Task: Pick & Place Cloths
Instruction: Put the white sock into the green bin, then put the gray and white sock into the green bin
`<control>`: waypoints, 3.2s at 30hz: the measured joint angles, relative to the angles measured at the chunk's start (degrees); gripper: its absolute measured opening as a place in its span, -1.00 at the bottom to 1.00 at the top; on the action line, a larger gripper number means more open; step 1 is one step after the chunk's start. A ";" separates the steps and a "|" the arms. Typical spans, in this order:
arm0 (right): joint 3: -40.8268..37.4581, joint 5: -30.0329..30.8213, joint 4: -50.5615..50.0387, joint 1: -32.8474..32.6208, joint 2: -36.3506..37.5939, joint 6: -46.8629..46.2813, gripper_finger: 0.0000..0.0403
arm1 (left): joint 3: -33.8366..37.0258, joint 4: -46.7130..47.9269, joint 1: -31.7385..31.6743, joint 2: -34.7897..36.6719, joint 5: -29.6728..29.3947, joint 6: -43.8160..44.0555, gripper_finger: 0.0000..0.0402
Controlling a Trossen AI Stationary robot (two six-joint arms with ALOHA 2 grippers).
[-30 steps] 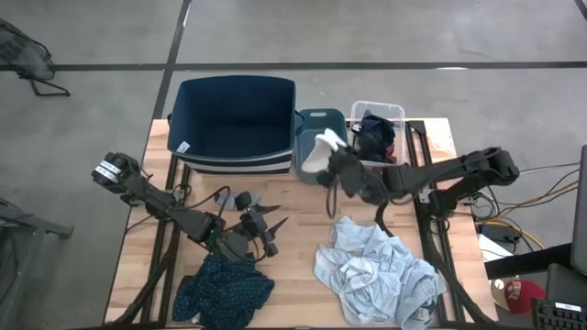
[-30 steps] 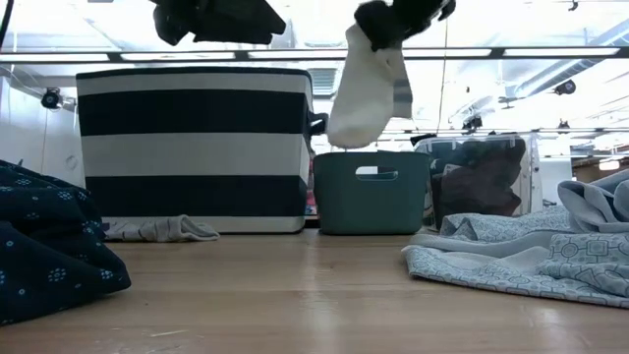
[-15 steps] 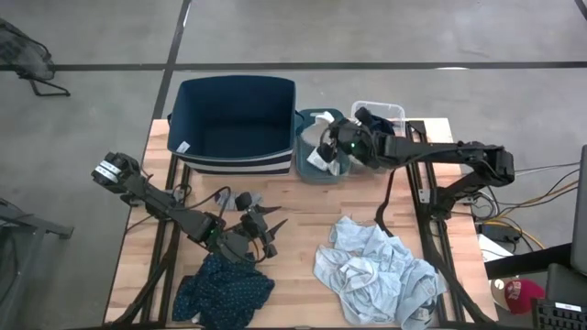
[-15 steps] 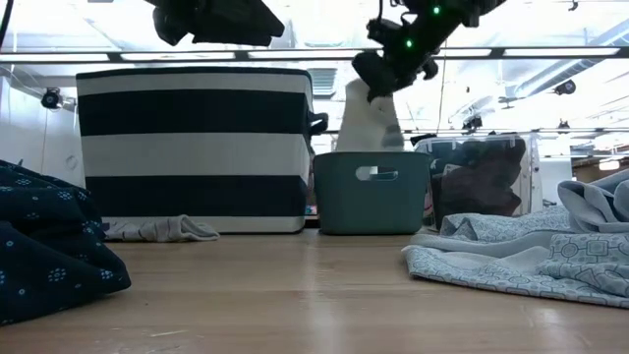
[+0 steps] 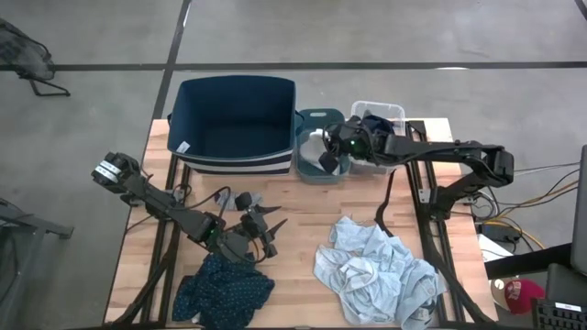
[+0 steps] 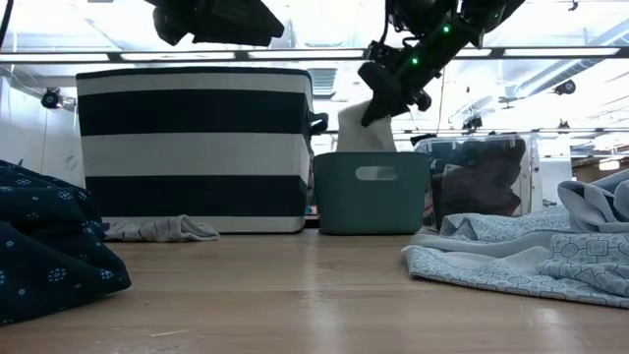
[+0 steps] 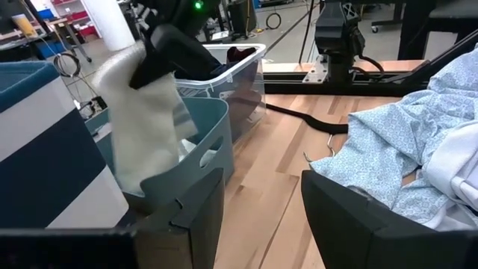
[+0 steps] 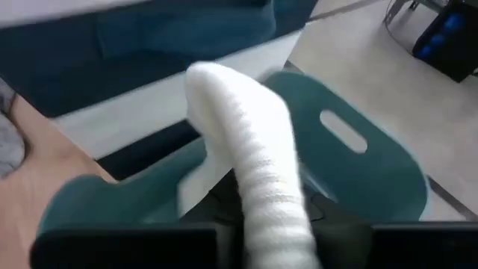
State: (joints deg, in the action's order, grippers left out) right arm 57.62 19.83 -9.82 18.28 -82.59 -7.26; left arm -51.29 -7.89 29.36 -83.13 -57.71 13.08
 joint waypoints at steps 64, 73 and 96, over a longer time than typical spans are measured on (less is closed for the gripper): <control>-3.84 -0.36 8.58 -20.35 0.07 -4.65 0.05 | 15.44 29.79 -22.20 0.04 35.85 37.90 -0.14; -3.84 -0.36 9.20 -21.75 0.07 -4.81 0.05 | 15.57 26.46 -22.25 0.07 38.74 29.61 -0.75; -4.63 -12.86 12.79 -26.69 -3.48 4.72 -0.09 | 6.12 8.85 -11.73 0.02 39.35 3.43 -0.97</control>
State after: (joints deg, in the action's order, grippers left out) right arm 52.99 6.97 2.96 -8.40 -86.06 -2.54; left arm -45.17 0.96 17.63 -83.11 -18.36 16.50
